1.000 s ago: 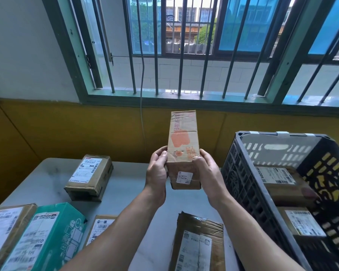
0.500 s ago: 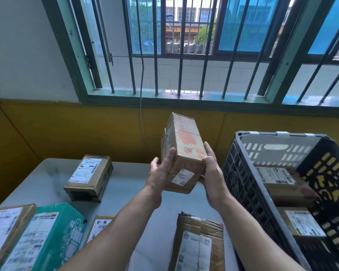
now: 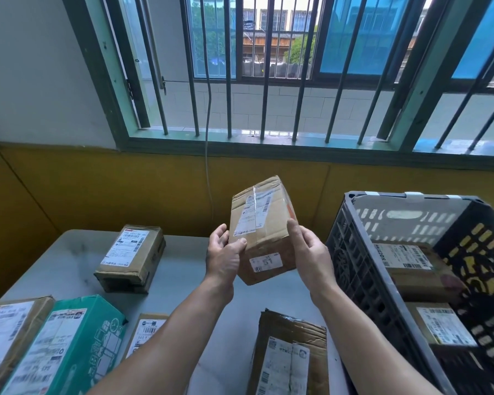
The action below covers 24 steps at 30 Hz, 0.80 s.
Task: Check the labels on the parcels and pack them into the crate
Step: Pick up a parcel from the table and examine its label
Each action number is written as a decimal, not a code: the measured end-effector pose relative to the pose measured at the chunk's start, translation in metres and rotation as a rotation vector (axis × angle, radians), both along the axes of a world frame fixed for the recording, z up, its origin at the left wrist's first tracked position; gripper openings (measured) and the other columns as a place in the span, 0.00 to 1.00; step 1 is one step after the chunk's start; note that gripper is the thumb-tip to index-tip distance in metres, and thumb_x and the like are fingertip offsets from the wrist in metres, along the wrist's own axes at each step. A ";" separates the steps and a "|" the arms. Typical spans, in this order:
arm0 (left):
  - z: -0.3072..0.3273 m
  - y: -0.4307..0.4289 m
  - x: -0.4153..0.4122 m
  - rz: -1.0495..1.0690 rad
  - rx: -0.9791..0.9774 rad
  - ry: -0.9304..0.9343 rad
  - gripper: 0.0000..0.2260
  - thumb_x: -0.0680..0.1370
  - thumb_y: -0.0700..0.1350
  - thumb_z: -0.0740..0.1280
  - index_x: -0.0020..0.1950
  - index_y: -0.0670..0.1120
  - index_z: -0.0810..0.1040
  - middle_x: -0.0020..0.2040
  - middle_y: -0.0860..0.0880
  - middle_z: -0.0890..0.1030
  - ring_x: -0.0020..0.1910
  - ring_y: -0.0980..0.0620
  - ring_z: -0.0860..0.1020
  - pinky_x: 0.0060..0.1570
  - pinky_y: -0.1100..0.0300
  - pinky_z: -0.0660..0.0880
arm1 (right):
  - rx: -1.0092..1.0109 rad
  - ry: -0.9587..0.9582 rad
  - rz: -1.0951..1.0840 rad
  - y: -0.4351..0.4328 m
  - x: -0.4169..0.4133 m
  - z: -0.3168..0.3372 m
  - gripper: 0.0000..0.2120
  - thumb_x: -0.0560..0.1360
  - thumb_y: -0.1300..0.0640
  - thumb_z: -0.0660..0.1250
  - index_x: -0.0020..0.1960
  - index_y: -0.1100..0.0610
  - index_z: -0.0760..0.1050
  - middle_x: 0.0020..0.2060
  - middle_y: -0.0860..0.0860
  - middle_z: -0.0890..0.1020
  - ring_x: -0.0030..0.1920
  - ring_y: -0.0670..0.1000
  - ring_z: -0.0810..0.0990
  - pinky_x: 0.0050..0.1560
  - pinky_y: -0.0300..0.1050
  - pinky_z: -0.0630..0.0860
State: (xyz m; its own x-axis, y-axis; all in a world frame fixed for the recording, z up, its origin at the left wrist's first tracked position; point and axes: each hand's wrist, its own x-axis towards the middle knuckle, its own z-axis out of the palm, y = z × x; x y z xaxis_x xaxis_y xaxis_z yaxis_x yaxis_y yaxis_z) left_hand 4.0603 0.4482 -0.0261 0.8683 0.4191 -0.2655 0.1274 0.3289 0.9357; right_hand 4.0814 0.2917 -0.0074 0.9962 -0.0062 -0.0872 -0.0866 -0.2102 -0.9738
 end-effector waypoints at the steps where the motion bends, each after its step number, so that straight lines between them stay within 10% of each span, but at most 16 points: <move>1: -0.001 0.000 0.000 -0.006 0.003 0.004 0.26 0.82 0.39 0.67 0.78 0.50 0.63 0.71 0.48 0.76 0.56 0.52 0.82 0.34 0.65 0.80 | -0.010 0.009 -0.008 -0.001 0.000 -0.001 0.32 0.76 0.32 0.61 0.72 0.51 0.73 0.61 0.54 0.80 0.56 0.51 0.83 0.49 0.44 0.83; 5: -0.006 -0.001 0.000 -0.044 0.029 0.005 0.27 0.81 0.33 0.64 0.78 0.49 0.63 0.68 0.50 0.76 0.56 0.53 0.79 0.34 0.66 0.80 | -0.059 0.009 -0.031 -0.006 0.003 -0.004 0.21 0.81 0.46 0.64 0.71 0.51 0.73 0.55 0.49 0.83 0.50 0.46 0.83 0.39 0.39 0.82; 14: -0.028 -0.013 0.004 -0.105 0.021 0.054 0.20 0.80 0.29 0.61 0.63 0.53 0.71 0.55 0.52 0.81 0.52 0.51 0.81 0.32 0.64 0.80 | -0.277 0.072 -0.089 -0.018 0.008 -0.027 0.22 0.80 0.51 0.66 0.73 0.53 0.73 0.67 0.53 0.75 0.63 0.53 0.77 0.60 0.54 0.79; 24: -0.053 -0.029 0.018 -0.161 0.002 0.133 0.15 0.82 0.36 0.64 0.66 0.51 0.71 0.53 0.53 0.82 0.50 0.55 0.80 0.30 0.72 0.76 | -0.252 0.186 -0.171 -0.033 0.014 -0.059 0.18 0.82 0.58 0.61 0.70 0.54 0.75 0.61 0.53 0.81 0.57 0.52 0.80 0.52 0.48 0.80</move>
State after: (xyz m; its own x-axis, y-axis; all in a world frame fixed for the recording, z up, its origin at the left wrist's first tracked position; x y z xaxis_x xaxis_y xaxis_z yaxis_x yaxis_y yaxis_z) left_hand 4.0785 0.4190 -0.0792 0.8815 0.2779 -0.3816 0.3008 0.2925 0.9078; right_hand 4.0950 0.2583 -0.0662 0.9461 -0.2161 -0.2412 -0.3120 -0.4093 -0.8574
